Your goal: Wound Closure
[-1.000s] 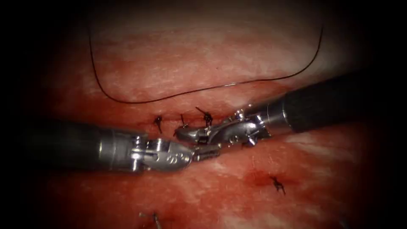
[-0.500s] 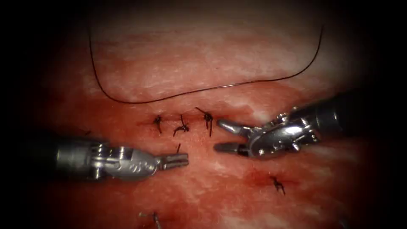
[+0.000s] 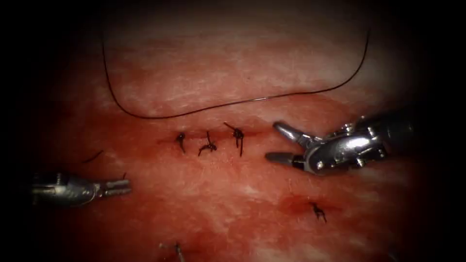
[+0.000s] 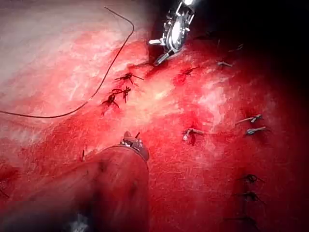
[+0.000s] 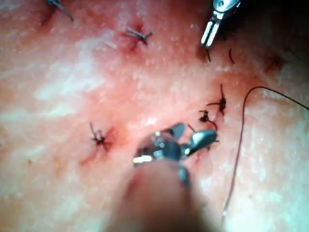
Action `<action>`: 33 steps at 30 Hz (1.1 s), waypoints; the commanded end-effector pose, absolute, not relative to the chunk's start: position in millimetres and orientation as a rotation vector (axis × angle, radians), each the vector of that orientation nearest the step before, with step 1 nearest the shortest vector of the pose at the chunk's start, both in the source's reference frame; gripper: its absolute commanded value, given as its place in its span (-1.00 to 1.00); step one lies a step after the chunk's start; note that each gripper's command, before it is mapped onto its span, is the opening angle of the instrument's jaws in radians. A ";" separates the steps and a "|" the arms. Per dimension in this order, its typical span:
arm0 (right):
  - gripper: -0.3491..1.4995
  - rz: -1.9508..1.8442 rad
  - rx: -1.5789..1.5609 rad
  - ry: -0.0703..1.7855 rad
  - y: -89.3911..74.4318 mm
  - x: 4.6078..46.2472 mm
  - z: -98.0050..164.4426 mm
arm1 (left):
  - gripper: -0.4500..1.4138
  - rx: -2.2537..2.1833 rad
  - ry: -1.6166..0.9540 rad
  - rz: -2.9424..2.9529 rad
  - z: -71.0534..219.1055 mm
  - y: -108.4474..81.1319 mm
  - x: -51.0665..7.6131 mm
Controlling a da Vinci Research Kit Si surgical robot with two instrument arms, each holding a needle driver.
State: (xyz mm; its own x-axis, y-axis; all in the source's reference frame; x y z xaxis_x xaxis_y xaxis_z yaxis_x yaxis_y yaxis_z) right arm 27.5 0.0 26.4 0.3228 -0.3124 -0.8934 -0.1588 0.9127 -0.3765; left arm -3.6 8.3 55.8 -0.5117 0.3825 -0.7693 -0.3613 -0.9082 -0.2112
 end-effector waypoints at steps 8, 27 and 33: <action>0.65 -0.099 -0.430 1.253 -1.2 28.0 27.2 | 0.13 -1.094 -0.167 2.375 61.2 6.2 -1.2; 0.38 0.206 -0.054 1.047 3.8 28.8 25.7 | -0.03 -1.216 -0.163 2.231 49.0 10.8 -2.2; 0.20 0.196 0.021 1.111 4.3 27.4 24.6 | -0.08 -1.367 -0.246 2.187 50.4 12.9 -5.7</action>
